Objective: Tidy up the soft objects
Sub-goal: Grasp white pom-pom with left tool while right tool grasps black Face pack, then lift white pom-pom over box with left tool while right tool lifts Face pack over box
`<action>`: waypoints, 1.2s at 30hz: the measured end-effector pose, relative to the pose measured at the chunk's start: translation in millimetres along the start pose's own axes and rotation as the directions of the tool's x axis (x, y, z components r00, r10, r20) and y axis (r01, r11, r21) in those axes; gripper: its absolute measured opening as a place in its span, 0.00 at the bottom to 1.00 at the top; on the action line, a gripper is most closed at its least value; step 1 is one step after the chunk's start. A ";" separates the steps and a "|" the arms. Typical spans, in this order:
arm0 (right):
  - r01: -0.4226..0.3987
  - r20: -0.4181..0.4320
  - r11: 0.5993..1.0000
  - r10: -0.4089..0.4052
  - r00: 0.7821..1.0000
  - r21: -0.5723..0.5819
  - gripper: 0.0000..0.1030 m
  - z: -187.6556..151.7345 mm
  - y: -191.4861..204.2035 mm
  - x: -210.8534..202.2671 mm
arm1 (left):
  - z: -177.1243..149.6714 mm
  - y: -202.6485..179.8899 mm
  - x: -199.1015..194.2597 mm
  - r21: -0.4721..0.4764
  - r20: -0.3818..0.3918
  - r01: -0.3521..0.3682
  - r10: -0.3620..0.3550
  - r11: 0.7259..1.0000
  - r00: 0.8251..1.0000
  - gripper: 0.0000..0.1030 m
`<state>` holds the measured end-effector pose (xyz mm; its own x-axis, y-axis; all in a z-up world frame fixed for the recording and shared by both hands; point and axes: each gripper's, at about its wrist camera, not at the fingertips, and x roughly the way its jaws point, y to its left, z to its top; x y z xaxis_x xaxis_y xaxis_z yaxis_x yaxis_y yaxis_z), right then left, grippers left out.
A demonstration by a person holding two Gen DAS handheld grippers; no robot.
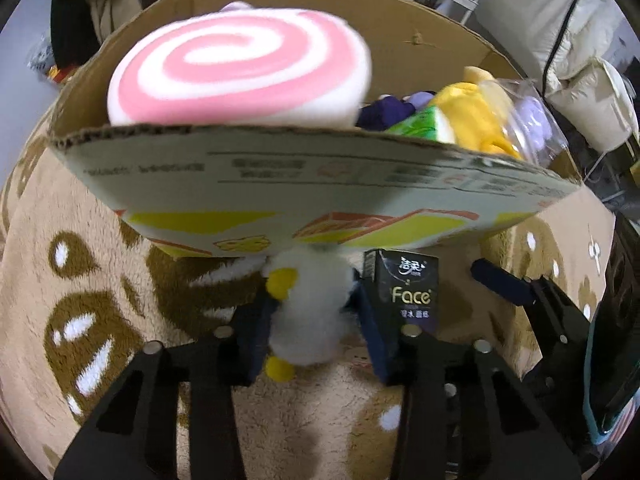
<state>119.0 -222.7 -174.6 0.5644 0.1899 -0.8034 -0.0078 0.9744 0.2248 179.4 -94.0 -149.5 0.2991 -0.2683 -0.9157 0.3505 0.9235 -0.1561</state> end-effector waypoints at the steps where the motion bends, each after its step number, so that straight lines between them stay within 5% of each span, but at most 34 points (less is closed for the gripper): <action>1: -0.003 0.004 1.000 0.003 1.000 -0.007 1.00 0.0 1.8 -0.5 | -0.4 -2.0 -0.8 0.010 0.003 -0.006 0.006 1.000 1.000 0.34; 17: 0.000 -0.011 0.998 0.000 1.000 -0.056 1.00 1.6 12.5 11.2 | -11.8 17.0 -16.4 -0.010 -0.016 -0.081 0.081 0.997 0.997 0.33; 26: 0.013 -0.028 0.997 -0.015 0.999 -0.080 0.74 -1.2 11.3 5.3 | -19.8 11.8 -10.2 -0.017 -0.043 -0.076 0.075 0.997 0.996 0.33; 29: 0.002 -0.033 0.995 -0.005 0.999 -0.097 0.56 -3.7 12.9 0.6 | -22.4 12.5 -11.7 -0.025 -0.049 -0.074 0.073 0.997 0.996 0.33; 36: 0.045 -0.026 0.995 -0.047 0.999 -0.094 0.54 -8.0 17.0 -10.6 | -39.0 16.2 -31.9 -0.044 -0.008 -0.104 0.104 0.994 0.995 0.32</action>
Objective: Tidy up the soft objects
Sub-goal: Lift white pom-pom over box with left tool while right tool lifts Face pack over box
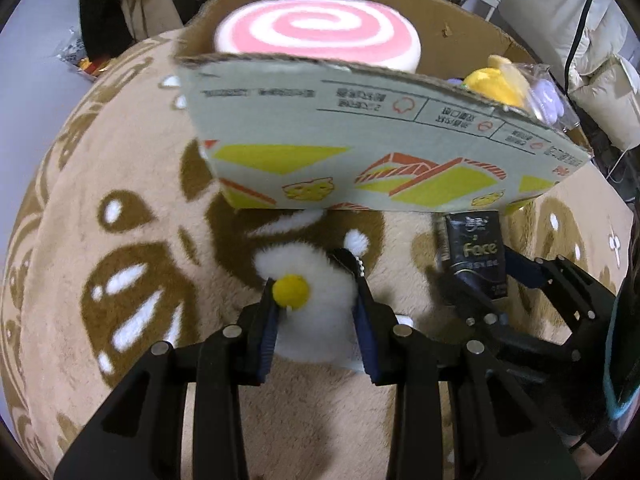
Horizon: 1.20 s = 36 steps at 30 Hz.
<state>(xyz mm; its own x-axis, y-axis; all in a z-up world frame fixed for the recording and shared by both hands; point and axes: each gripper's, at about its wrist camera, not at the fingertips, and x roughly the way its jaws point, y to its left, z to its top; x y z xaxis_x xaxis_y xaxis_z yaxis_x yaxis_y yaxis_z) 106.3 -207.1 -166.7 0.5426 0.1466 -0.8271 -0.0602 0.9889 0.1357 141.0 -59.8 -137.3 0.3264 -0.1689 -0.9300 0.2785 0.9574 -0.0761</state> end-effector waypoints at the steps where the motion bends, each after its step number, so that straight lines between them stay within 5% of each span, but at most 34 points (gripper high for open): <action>1: 0.002 0.008 1.000 -0.002 1.000 0.007 0.54 -0.8 -1.9 -4.8 | -2.4 0.8 -4.8 -0.004 0.010 0.000 0.000 1.000 1.000 0.32; 10: -0.006 0.133 0.999 -0.001 0.991 0.052 0.54 -5.5 -9.2 -61.3 | -18.3 -3.7 -53.3 -0.010 0.135 -0.008 0.009 1.000 0.991 0.32; 18: -0.022 0.300 0.999 0.008 0.954 0.044 0.54 4.1 -0.5 -107.8 | -14.6 -11.0 -98.2 0.045 0.296 -0.051 0.036 0.998 0.955 0.32; 22: -0.022 0.357 0.999 0.010 0.934 0.028 0.54 13.1 0.3 -126.7 | -7.6 -9.6 -120.3 0.062 0.386 -0.054 0.026 0.997 0.922 0.32; 26: -0.029 0.384 0.999 0.014 0.923 0.032 0.54 23.6 -2.0 -130.8 | -1.2 -17.0 -147.0 0.073 0.507 -0.093 0.044 0.993 0.861 0.32; 36: -0.035 0.421 0.998 0.011 0.907 0.050 0.54 42.9 -14.6 -126.8 | 35.3 -17.3 -158.4 0.082 0.585 -0.066 0.006 0.994 0.811 0.32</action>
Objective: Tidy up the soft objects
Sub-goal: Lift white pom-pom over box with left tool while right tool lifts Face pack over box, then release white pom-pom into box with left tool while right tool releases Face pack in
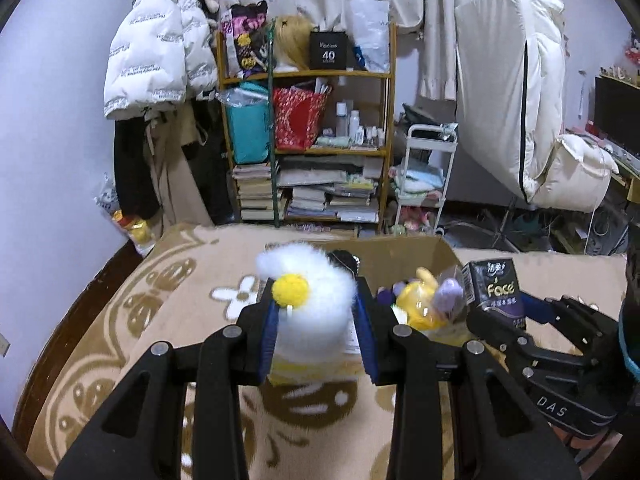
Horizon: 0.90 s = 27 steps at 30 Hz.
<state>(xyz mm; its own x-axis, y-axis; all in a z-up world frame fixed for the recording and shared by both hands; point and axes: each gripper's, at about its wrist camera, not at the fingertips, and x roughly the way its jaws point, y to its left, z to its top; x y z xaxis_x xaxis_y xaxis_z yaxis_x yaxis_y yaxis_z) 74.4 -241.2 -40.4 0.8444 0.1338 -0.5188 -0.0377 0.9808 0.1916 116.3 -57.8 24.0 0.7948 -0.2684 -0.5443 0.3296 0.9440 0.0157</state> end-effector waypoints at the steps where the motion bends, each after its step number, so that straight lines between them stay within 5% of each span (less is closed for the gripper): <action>1: 0.004 -0.002 1.000 -0.004 1.000 0.001 0.54 1.3 -1.3 3.6 | 2.5 0.0 1.8 0.001 0.010 0.001 -0.001 1.000 1.000 0.32; 18: -0.011 -0.025 0.999 0.010 1.000 -0.042 0.54 18.2 -9.9 50.3 | 15.8 -4.0 54.0 0.000 0.007 0.073 -0.073 0.997 0.997 0.33; 21: -0.006 -0.022 0.999 0.005 1.000 -0.039 0.54 19.8 -14.2 58.3 | 17.1 -8.3 62.9 0.047 0.021 0.042 -0.043 0.998 0.999 0.33; 27: -0.021 -0.026 0.999 0.020 0.999 -0.033 0.55 21.4 -20.4 68.9 | 16.3 -6.0 86.8 0.027 -0.034 0.068 -0.067 0.997 0.997 0.33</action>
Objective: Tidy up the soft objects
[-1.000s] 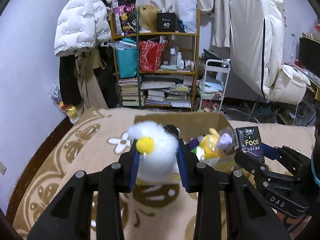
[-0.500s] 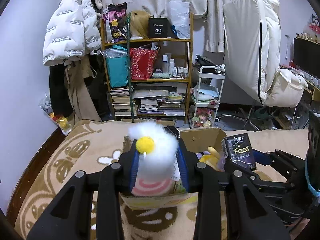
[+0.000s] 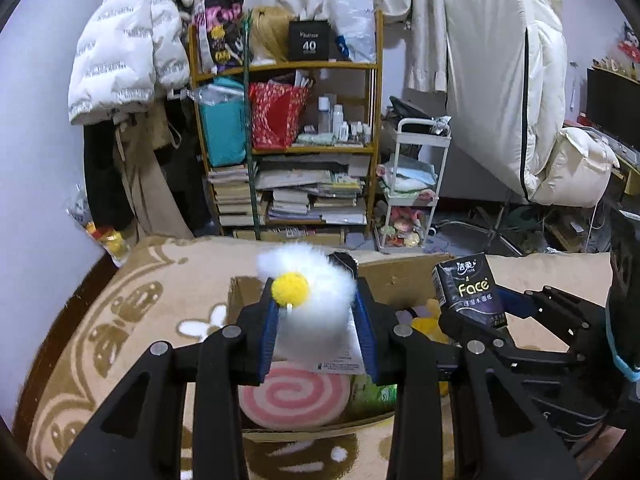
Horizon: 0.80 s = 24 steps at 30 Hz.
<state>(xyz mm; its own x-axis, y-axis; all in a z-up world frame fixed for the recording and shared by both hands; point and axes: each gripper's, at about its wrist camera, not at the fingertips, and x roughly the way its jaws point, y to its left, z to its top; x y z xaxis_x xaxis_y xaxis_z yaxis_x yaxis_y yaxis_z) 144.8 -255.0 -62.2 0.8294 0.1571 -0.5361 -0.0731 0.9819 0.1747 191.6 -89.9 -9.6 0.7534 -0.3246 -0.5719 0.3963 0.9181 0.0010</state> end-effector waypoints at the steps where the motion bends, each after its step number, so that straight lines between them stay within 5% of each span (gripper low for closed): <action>1: -0.006 -0.001 1.000 0.006 1.000 0.003 0.55 -0.1 -0.7 1.1 | -1.3 0.9 4.1 -0.006 -0.013 0.007 -0.007 1.000 1.000 0.33; 7: -0.055 -0.017 0.998 0.055 0.998 0.010 0.55 -3.0 1.6 11.0 | -8.9 4.9 19.1 -0.035 -0.060 0.010 -0.012 0.999 0.998 0.34; 9: -0.053 -0.025 0.999 0.053 0.998 0.001 0.55 -5.8 3.1 12.9 | -10.9 6.6 21.6 -0.039 -0.076 0.004 -0.007 0.999 0.997 0.41; 10: -0.052 -0.029 0.999 0.052 0.998 -0.001 0.55 -6.6 3.1 13.2 | -11.9 7.9 21.9 -0.042 -0.083 -0.004 0.000 0.999 0.997 0.52; 14: -0.048 -0.031 0.999 0.048 0.998 0.000 0.56 -8.4 4.0 10.3 | -15.6 14.2 13.9 -0.038 -0.073 -0.037 0.034 0.999 0.997 0.59; 24: -0.004 0.023 1.000 0.005 1.000 -0.002 0.84 -7.1 9.8 -28.4 | -18.3 29.9 -41.7 -0.027 -0.012 -0.127 0.127 0.991 0.992 0.83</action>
<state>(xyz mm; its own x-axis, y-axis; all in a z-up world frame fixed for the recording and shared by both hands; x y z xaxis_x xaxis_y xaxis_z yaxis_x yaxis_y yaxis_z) 116.6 -249.1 -51.2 0.8416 0.1591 -0.5161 -0.0782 0.9814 0.1752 162.4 -44.7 -0.7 0.7913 -0.2024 -0.5770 0.2826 0.9578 0.0516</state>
